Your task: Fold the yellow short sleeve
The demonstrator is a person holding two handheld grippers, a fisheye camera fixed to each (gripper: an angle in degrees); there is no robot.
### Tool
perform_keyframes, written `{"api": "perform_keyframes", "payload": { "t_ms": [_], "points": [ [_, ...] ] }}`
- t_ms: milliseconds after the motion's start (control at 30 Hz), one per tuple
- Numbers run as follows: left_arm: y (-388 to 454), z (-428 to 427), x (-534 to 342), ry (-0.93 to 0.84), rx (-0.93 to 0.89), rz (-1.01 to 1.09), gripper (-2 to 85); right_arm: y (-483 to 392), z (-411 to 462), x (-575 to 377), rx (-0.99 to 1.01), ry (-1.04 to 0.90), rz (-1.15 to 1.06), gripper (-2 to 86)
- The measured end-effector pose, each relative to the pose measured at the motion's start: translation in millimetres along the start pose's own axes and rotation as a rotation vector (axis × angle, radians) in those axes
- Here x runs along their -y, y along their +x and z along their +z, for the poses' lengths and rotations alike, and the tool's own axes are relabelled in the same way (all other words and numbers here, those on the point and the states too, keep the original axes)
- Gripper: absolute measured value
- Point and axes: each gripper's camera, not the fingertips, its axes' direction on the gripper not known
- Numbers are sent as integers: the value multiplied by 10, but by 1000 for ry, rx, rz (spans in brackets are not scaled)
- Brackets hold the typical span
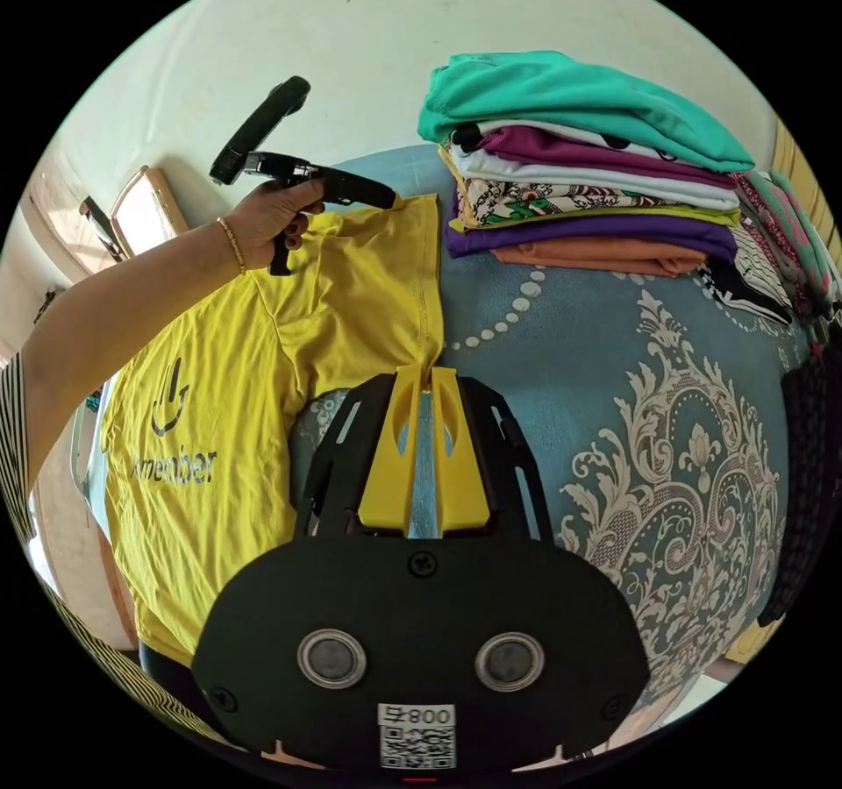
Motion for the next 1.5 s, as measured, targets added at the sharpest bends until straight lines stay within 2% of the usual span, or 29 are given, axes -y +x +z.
{"api": "perform_keyframes", "payload": {
  "t_ms": [167,300,333,500,600,667,767,933,1033,1167,1300,1400,1500],
  "points": [
    [81,-246,-68,156,-62,-41,11,98,-77,-34,-49,60,-24,19],
    [175,-99,-131,62,-45,-12,17,198,268,-82,-28,-41,-5,21],
    [198,-85,-183,45,-34,-9,21,200,317,-127,-24,0,0,23],
    [86,-657,-490,164,-69,-90,70,315,508,-170,63,-10,61,38],
    [-88,-1198,-989,272,-188,-160,87,527,622,-286,205,29,168,55],
    [-203,-1649,-1663,354,-301,-198,91,638,666,-391,248,60,231,60],
    [-309,-2222,-2781,385,-235,-312,89,625,695,-546,235,92,250,64],
    [-393,-3236,-4779,324,74,-683,88,-180,955,-559,224,51,52,67],
    [-334,-3764,-5846,286,233,-952,92,-929,1212,-440,314,22,-114,67],
    [-357,-4172,-6873,360,265,-1263,94,-1915,1589,-316,433,-39,-308,65],
    [-501,-4302,-7166,421,197,-1317,86,-2897,1949,-358,497,-100,-495,61],
    [-582,-4347,-7196,455,73,-1301,39,-3370,2226,-464,495,-141,-579,59],
    [-383,-4577,-6961,540,42,-1142,26,-3672,2497,-549,489,-167,-625,60]
  ]
}}
